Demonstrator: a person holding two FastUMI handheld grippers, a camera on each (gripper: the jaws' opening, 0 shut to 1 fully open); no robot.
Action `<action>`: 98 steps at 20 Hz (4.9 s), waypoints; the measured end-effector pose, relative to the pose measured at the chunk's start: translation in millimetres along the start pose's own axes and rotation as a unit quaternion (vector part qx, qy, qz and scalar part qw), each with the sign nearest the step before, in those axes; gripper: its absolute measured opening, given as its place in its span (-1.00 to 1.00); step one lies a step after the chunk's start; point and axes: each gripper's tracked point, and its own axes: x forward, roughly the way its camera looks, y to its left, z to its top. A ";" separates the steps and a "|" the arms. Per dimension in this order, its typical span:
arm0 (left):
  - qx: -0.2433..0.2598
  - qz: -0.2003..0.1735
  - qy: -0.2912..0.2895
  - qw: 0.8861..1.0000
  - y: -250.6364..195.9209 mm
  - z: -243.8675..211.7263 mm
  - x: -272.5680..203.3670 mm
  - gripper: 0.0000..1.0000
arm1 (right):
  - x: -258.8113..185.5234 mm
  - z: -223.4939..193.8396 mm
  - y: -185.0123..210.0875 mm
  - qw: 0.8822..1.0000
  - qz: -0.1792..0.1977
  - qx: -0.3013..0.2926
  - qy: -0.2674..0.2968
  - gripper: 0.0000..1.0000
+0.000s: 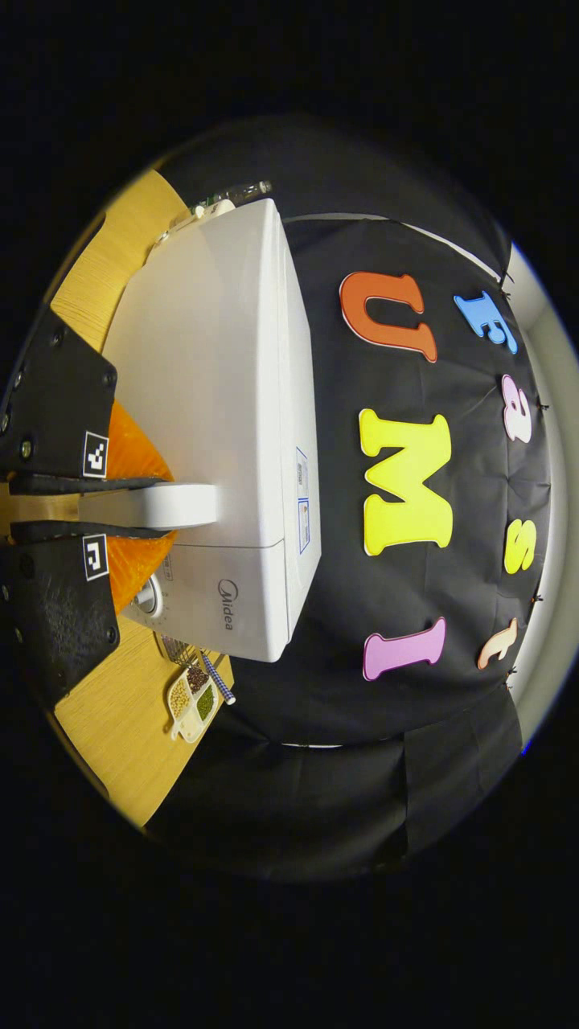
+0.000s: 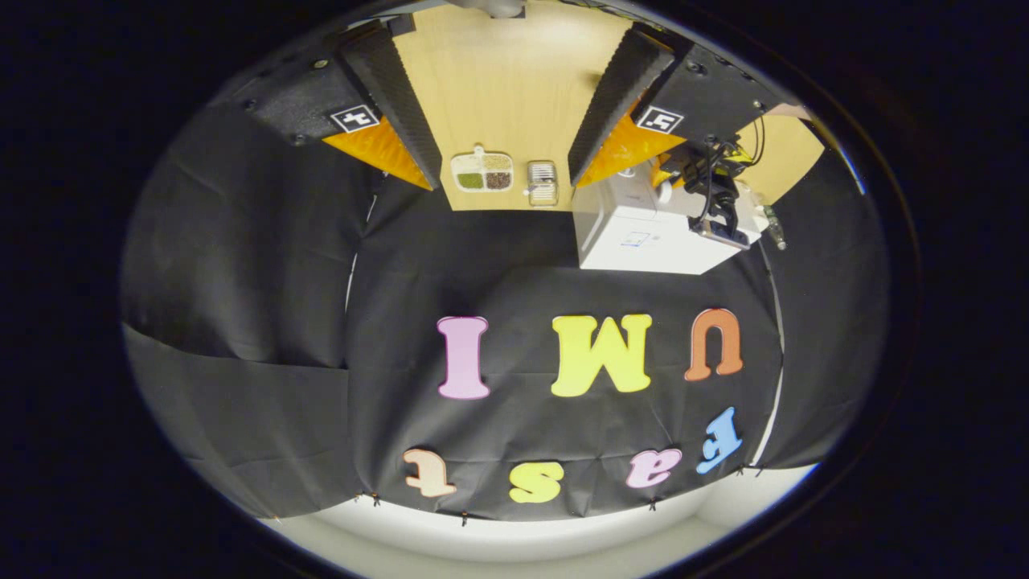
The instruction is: Open the microwave oven with the left hand, put the food in, and close the microwave oven.
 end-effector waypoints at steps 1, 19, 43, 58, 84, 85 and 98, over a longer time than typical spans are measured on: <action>-0.004 -0.003 0.003 1.000 -0.3 -1.0 -1.5 -0.77 | -0.2 -0.6 2.8 1.000 0.003 0.000 0.000 0.92; 0.044 0.061 0.014 0.997 64.4 -24.7 -135.2 0.70 | -49.0 -17.4 60.2 0.999 0.035 -0.028 -0.008 1.00; 0.033 0.092 0.052 0.994 170.5 -48.9 -259.4 0.90 | -63.3 -48.4 167.0 0.993 0.118 0.016 0.027 1.00; 0.037 0.172 0.064 0.982 326.5 -58.3 -340.8 0.90 | -71.4 -89.0 252.0 0.990 0.132 0.024 0.041 1.00; 0.053 0.217 0.078 0.972 207.4 36.1 -312.3 0.91 | 150.2 -283.2 168.2 0.885 0.240 0.228 0.328 -0.37; 0.051 0.222 0.078 0.971 202.1 37.3 -309.7 0.91 | 147.5 -282.4 167.5 0.878 0.248 0.233 0.337 -0.58; 0.038 0.271 0.083 0.958 196.8 52.8 -316.8 0.91 | 134.2 -155.9 220.8 0.866 0.364 0.207 0.275 -0.70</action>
